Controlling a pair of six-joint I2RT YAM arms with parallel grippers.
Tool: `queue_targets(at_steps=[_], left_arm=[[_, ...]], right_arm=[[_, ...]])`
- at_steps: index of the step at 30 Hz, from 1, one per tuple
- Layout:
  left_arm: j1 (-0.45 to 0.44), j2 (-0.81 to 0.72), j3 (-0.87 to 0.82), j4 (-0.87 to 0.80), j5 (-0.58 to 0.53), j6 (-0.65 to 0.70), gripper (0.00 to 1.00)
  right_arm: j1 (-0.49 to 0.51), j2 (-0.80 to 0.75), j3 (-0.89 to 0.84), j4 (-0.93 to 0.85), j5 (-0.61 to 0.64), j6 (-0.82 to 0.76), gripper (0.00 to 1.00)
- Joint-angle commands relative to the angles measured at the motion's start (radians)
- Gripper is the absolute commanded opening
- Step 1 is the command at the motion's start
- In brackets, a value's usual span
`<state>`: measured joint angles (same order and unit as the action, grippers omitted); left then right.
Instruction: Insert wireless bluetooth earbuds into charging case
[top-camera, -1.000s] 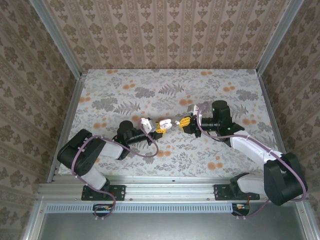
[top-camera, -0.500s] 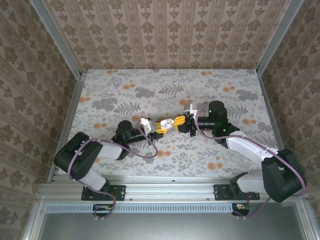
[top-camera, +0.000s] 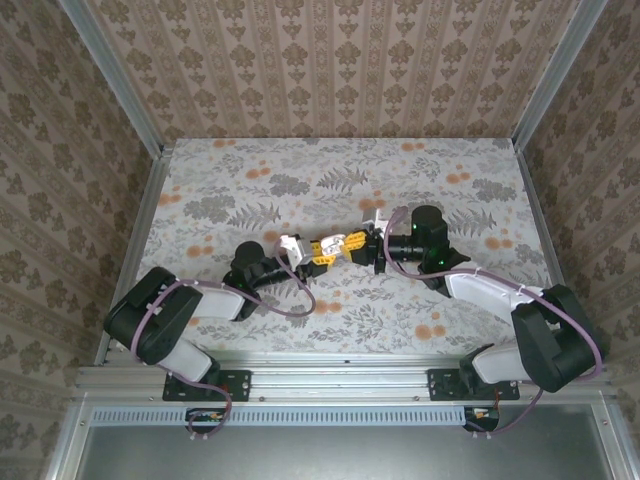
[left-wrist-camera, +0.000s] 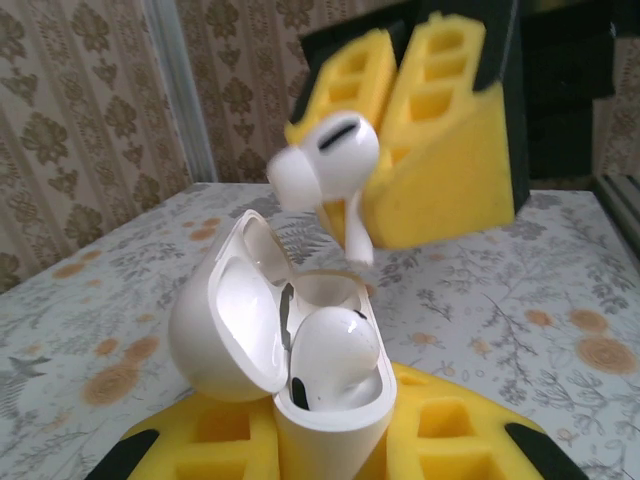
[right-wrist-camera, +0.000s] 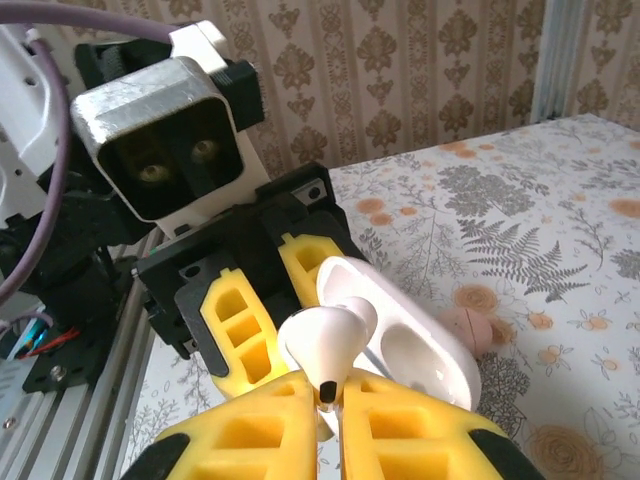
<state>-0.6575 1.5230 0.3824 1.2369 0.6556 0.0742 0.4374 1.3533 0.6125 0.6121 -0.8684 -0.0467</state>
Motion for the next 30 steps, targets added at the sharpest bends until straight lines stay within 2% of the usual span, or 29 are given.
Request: queue_targets(at_steps=[1,5,12,19,30], left_arm=[[-0.019,-0.034,0.008,0.045,-0.087,0.017,0.00],[-0.031,-0.038,0.003,0.050,-0.098,0.056,0.00],[-0.031,-0.050,0.002,0.049,-0.050,0.067,0.00],[-0.029,-0.072,-0.008,0.046,-0.026,0.067,0.00],[-0.028,-0.092,0.000,0.047,0.030,0.049,0.00]], right_arm=[[0.017,0.001,-0.041,0.148,0.101,0.090,0.12],[0.034,-0.003,-0.037,0.159,0.111,0.084,0.12],[0.013,-0.009,-0.027,0.087,0.036,-0.037,0.12],[-0.022,-0.057,0.031,-0.151,-0.037,-0.225,0.12],[-0.051,-0.056,0.108,-0.396,-0.082,-0.415,0.12]])
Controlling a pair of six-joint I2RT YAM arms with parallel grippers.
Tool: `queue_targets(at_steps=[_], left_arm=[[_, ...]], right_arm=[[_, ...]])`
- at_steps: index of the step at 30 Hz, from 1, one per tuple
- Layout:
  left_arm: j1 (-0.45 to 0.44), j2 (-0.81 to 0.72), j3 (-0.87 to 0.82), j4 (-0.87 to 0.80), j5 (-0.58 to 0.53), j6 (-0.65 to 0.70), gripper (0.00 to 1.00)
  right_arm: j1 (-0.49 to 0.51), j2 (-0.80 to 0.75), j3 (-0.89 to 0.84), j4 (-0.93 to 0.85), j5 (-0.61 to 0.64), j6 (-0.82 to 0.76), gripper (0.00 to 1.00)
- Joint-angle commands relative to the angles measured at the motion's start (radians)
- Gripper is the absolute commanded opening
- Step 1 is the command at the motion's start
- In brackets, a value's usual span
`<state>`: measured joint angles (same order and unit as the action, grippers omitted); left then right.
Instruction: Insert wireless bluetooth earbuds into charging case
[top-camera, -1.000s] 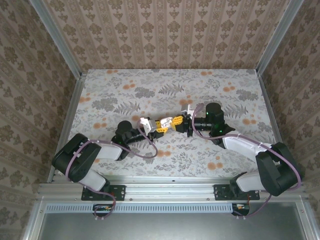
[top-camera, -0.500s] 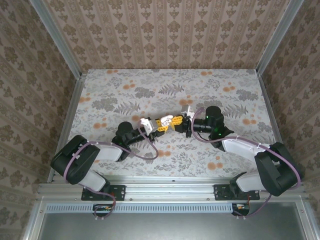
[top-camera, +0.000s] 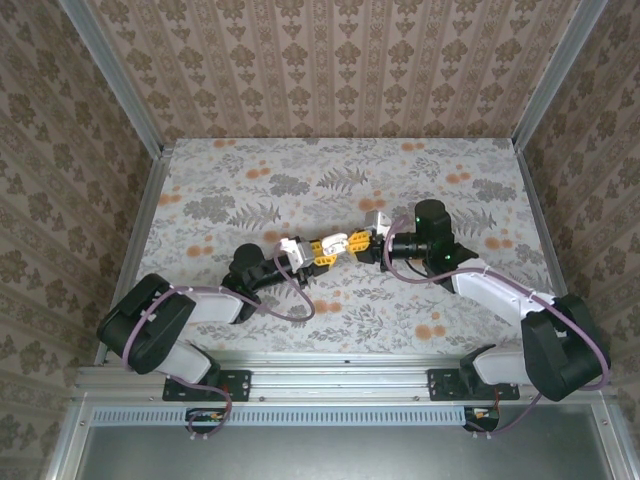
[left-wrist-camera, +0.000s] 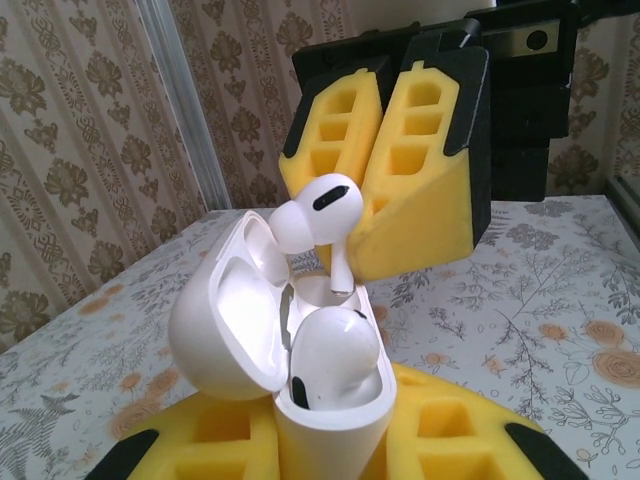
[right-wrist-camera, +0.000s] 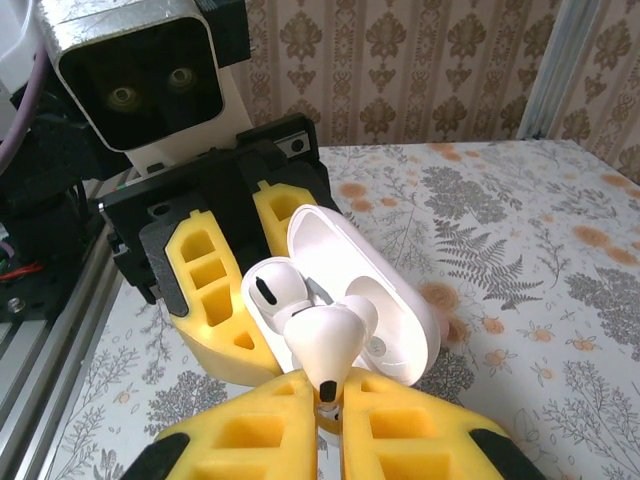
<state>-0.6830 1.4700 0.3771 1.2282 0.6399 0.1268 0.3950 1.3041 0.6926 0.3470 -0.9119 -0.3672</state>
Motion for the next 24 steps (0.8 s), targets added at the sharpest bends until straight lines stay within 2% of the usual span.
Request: queue_targets(at_steps=[1,6,24], left_arm=[[-0.001,-0.043,0.005,0.055,0.049,-0.005,0.00],[0.000,-0.056,0.007,0.054,0.058,-0.010,0.00],[-0.001,-0.055,0.026,0.053,0.083,-0.026,0.00]], right_arm=[[-0.009,-0.005,0.038,-0.162,-0.041,-0.116,0.12],[-0.010,0.009,0.074,-0.287,-0.038,-0.208,0.12],[0.000,0.010,0.152,-0.425,0.055,-0.242,0.13]])
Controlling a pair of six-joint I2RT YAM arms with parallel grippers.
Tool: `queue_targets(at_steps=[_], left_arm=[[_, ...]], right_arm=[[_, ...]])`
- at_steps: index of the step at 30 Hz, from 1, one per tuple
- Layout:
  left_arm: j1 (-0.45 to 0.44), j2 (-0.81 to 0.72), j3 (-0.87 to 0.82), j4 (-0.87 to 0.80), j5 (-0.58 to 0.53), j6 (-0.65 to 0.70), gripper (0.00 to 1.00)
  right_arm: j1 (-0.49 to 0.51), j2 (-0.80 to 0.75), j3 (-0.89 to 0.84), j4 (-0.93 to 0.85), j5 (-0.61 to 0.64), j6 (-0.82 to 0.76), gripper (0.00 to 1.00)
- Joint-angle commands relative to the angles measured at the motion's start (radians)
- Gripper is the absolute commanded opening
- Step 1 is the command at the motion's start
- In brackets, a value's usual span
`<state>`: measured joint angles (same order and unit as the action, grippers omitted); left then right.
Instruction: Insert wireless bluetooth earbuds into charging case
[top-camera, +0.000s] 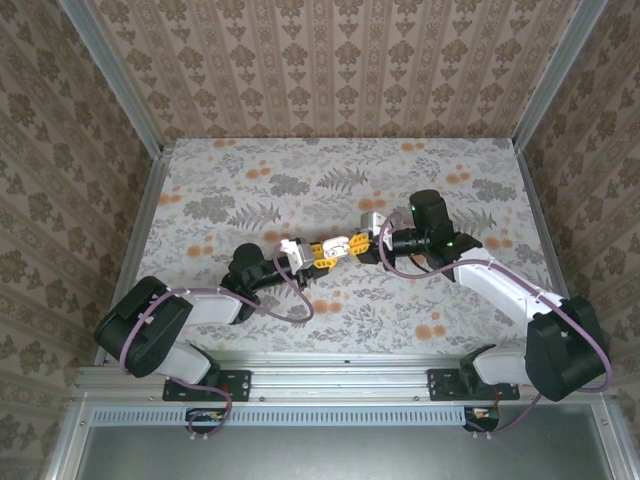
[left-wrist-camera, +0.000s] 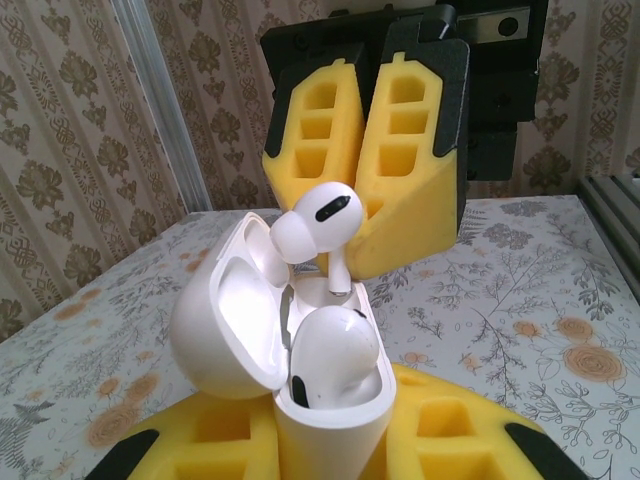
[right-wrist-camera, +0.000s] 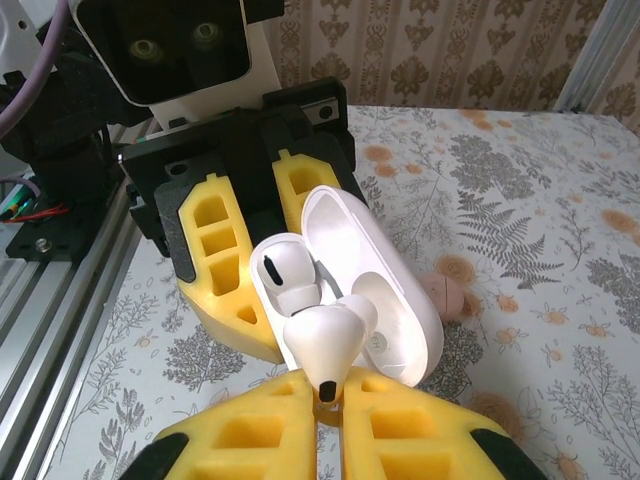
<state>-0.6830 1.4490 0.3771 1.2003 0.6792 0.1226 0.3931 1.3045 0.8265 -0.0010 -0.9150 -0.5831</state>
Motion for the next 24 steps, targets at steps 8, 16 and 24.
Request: queue_targets(at_steps=[8,16,24], left_arm=[[-0.002,-0.033,0.031,0.081,0.055,-0.028,0.00],[-0.003,-0.044,0.029,0.081,0.064,-0.029,0.00],[-0.002,-0.047,0.029,0.081,0.069,-0.028,0.00]], right_arm=[[0.015,0.022,0.049,-0.122,0.067,-0.049,0.14],[0.026,0.033,0.069,-0.143,0.080,-0.057,0.16],[0.033,0.039,0.086,-0.152,0.099,-0.056,0.18]])
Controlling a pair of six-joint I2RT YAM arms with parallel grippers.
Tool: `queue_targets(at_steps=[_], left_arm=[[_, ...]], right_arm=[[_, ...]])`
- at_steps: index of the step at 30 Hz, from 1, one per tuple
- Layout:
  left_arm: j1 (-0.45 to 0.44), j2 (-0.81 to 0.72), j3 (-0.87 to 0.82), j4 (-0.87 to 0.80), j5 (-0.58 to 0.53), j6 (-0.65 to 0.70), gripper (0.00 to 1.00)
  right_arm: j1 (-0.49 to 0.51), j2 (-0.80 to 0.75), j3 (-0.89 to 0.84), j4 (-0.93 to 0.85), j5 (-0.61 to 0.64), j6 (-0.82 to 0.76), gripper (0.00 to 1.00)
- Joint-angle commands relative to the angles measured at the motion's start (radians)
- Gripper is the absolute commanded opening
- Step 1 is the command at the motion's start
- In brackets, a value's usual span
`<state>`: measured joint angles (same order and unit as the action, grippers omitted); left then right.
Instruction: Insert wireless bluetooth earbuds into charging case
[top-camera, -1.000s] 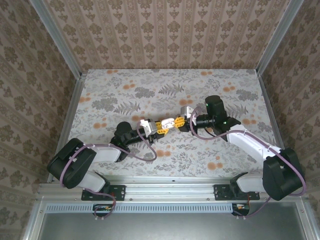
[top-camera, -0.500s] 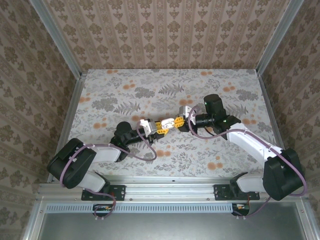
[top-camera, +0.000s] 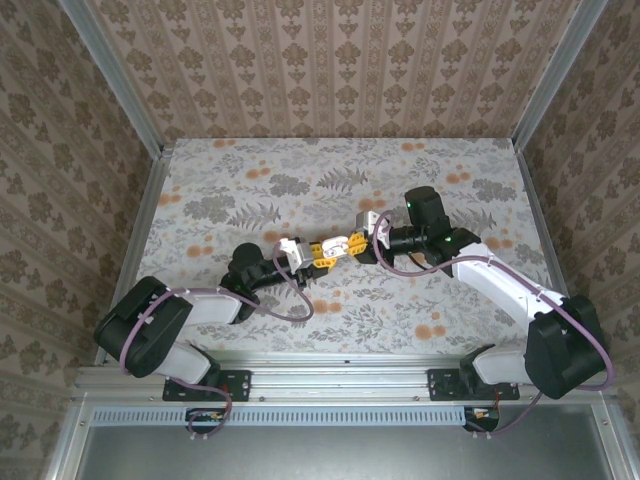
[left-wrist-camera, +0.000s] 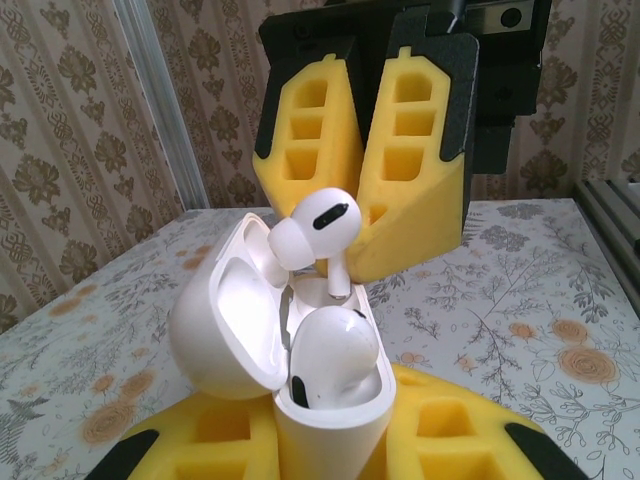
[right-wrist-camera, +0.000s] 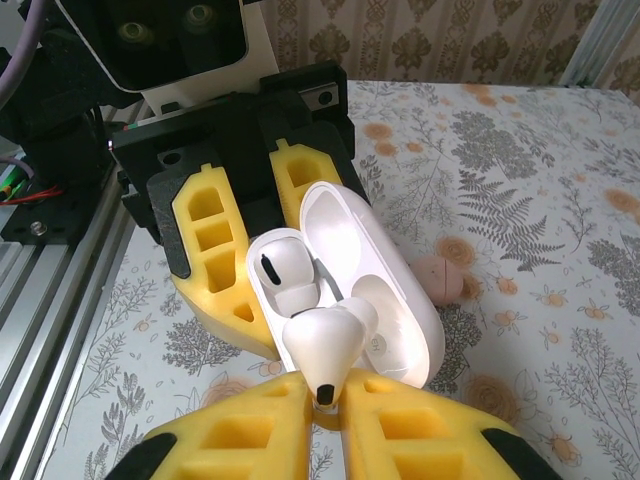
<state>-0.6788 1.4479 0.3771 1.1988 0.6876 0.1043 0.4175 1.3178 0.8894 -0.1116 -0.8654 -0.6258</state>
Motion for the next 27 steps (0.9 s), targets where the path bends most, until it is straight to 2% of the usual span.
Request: queue_targets(at_steps=[1,27], left_arm=[[-0.006,-0.047,0.029,0.084,0.061,-0.010,0.00],[-0.007,-0.047,0.022,0.082,0.062,-0.008,0.00]], right_arm=[[0.009,0.026,0.023,-0.043,0.050,-0.012,0.18],[-0.007,-0.024,0.003,-0.007,0.059,0.010,0.29]])
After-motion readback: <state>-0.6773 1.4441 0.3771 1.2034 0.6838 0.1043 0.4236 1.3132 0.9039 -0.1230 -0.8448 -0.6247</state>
